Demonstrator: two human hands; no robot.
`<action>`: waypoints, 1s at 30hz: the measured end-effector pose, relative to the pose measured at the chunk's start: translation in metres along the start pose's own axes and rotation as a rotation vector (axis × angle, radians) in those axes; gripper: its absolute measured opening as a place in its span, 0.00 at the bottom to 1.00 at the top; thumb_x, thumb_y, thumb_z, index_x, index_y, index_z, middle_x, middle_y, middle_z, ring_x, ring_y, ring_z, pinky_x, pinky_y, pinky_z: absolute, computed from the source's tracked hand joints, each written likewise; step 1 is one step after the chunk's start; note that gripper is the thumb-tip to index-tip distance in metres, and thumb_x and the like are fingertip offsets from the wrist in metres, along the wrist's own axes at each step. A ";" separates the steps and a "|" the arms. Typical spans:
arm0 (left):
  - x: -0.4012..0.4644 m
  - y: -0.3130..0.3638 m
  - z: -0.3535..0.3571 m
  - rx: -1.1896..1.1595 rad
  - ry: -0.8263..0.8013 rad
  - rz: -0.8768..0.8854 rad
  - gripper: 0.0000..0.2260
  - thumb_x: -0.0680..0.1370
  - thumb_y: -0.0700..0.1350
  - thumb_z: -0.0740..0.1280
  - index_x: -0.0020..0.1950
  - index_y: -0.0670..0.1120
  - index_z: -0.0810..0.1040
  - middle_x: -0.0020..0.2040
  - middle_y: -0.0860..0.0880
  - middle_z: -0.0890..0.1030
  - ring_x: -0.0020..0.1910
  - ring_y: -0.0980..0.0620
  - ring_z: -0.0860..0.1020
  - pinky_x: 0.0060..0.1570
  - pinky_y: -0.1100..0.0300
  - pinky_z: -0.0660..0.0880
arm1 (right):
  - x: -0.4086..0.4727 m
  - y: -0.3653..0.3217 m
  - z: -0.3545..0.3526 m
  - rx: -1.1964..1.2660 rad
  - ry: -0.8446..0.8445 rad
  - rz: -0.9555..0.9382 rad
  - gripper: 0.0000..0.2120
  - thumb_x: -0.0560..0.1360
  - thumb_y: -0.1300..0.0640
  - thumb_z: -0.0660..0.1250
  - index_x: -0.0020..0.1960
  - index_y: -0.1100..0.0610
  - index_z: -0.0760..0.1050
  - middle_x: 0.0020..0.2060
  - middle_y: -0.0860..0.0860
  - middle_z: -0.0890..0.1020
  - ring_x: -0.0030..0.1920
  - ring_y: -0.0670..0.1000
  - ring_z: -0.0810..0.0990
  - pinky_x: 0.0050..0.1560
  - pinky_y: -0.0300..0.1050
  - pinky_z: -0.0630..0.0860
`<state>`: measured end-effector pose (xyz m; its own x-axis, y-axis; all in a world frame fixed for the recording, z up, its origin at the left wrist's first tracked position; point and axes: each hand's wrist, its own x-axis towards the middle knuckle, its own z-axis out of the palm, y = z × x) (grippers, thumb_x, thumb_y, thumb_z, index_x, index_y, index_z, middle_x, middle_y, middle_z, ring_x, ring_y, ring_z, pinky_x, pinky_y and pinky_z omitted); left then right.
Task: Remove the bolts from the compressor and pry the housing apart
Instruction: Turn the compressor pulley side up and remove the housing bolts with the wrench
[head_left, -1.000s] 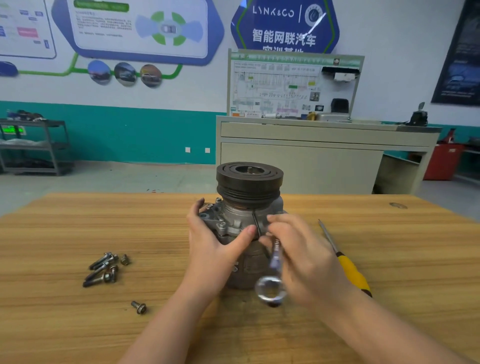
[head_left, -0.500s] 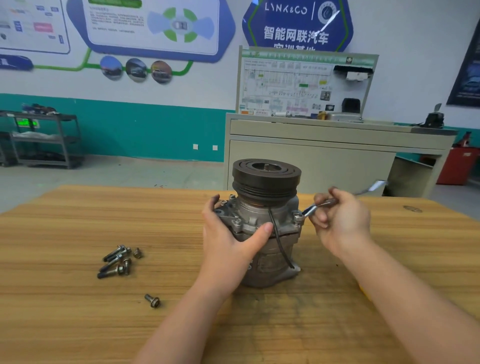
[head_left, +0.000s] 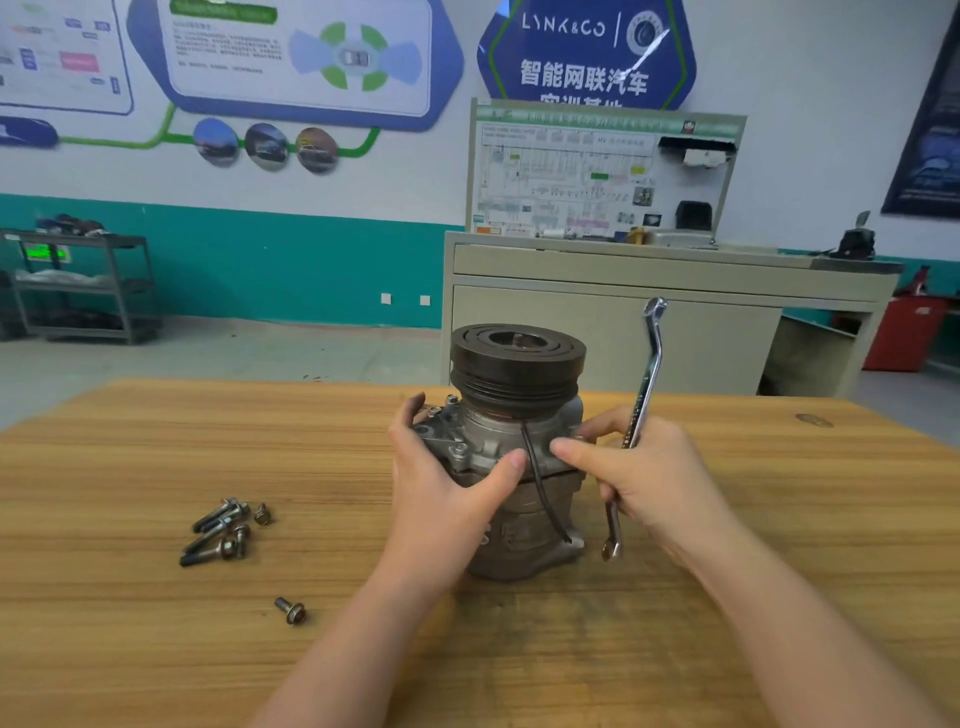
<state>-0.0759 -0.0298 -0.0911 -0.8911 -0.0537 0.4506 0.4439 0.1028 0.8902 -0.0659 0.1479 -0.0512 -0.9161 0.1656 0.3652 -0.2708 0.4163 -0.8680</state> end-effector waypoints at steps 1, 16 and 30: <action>0.000 0.000 -0.001 -0.001 -0.005 0.008 0.45 0.61 0.64 0.74 0.69 0.66 0.50 0.69 0.53 0.67 0.67 0.56 0.68 0.70 0.51 0.67 | 0.004 0.001 -0.001 0.000 -0.007 -0.001 0.10 0.64 0.47 0.78 0.38 0.51 0.81 0.19 0.49 0.75 0.20 0.44 0.70 0.26 0.38 0.65; 0.004 -0.001 -0.005 -0.076 -0.034 -0.005 0.40 0.62 0.62 0.70 0.68 0.66 0.51 0.63 0.58 0.73 0.59 0.64 0.74 0.50 0.72 0.69 | 0.003 0.016 0.002 0.232 -0.133 -0.140 0.04 0.67 0.56 0.74 0.39 0.48 0.83 0.19 0.48 0.74 0.21 0.44 0.74 0.24 0.31 0.68; 0.002 0.004 -0.004 -0.095 0.006 -0.039 0.40 0.63 0.60 0.72 0.68 0.68 0.52 0.60 0.60 0.75 0.55 0.68 0.76 0.44 0.73 0.73 | -0.001 0.014 -0.001 0.211 -0.032 -0.135 0.10 0.63 0.50 0.80 0.35 0.52 0.80 0.20 0.49 0.76 0.23 0.46 0.76 0.28 0.37 0.69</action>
<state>-0.0754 -0.0335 -0.0864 -0.9074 -0.0617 0.4158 0.4163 0.0056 0.9092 -0.0685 0.1544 -0.0634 -0.8751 0.0916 0.4752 -0.4445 0.2360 -0.8641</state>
